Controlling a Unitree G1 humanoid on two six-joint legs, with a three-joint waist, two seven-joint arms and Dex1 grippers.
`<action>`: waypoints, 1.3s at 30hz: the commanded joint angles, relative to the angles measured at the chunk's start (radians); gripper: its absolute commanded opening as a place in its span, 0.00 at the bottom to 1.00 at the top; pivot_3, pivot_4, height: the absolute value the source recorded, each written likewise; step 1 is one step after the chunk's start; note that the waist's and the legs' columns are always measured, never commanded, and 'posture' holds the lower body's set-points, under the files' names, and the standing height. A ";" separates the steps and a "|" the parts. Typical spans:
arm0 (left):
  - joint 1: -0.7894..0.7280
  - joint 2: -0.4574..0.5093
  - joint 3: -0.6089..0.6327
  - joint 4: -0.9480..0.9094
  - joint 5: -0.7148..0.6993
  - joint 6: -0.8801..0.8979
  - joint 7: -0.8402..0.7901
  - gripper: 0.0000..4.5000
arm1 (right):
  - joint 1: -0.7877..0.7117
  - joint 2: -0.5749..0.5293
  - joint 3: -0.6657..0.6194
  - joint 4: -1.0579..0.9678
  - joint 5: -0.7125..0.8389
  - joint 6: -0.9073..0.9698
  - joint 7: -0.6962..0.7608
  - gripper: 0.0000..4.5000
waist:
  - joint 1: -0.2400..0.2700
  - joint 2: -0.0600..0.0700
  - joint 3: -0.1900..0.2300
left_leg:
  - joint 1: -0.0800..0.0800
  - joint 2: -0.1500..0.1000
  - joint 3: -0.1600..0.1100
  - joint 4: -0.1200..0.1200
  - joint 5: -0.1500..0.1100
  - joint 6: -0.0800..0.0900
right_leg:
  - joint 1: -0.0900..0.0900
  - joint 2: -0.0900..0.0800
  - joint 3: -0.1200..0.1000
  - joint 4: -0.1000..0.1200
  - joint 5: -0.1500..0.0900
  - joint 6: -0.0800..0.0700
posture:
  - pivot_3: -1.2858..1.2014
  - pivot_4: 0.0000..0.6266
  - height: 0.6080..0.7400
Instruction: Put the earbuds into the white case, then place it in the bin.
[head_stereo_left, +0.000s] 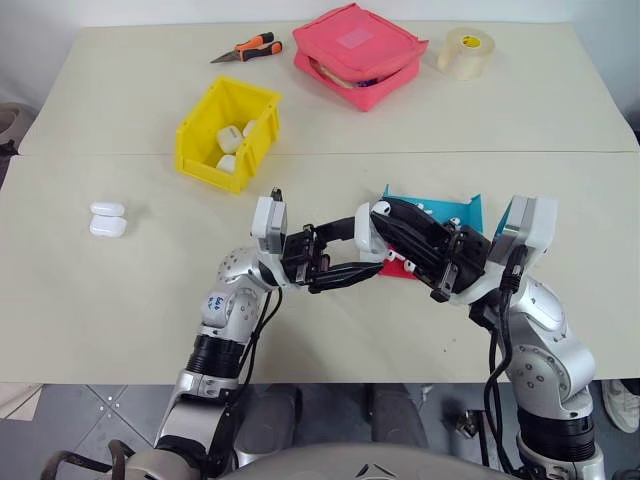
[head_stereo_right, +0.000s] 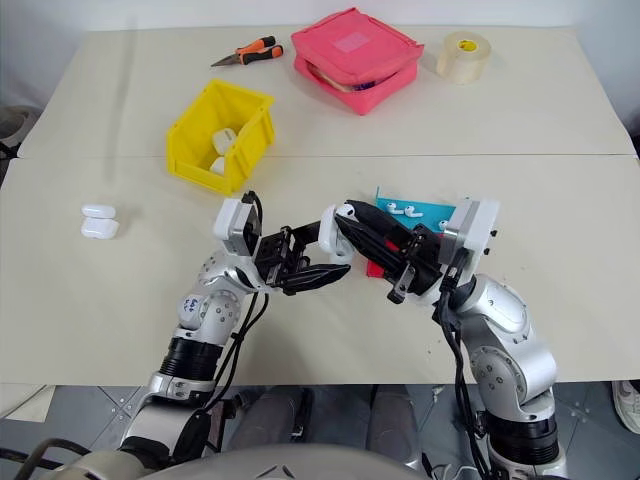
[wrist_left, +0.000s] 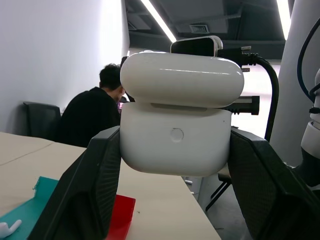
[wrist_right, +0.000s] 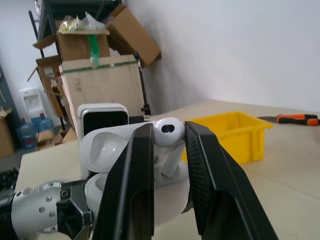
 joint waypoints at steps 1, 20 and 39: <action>-0.031 -0.030 0.010 -0.025 -0.023 -0.041 -0.008 0.62 | 0.019 -0.045 0.039 0.015 -0.023 0.050 0.018 0.14 | 0.000 0.000 0.000 | 0.000 0.000 0.000 0.000 0.000 0.000 | 0.000 0.000 0.000 0.000 0.000 0.000 | 0.52 0.24 1.00; -0.062 -0.053 0.021 0.018 -0.014 -0.084 -0.021 0.62 | -0.027 -0.083 0.010 0.024 0.064 0.143 -0.008 0.49 | 0.000 0.000 0.000 | 0.000 0.000 0.000 0.000 0.000 0.000 | 0.000 0.000 0.000 0.000 0.000 0.000 | 0.52 0.24 1.00; -0.042 -0.023 0.042 0.046 0.023 -0.140 -0.037 0.62 | 0.124 -0.291 -0.297 -0.003 0.116 0.101 0.118 1.00 | 0.007 0.000 0.000 | -0.001 0.000 0.000 0.000 -0.001 0.001 | 0.001 0.000 0.000 -0.002 0.000 0.000 | 0.52 0.24 1.00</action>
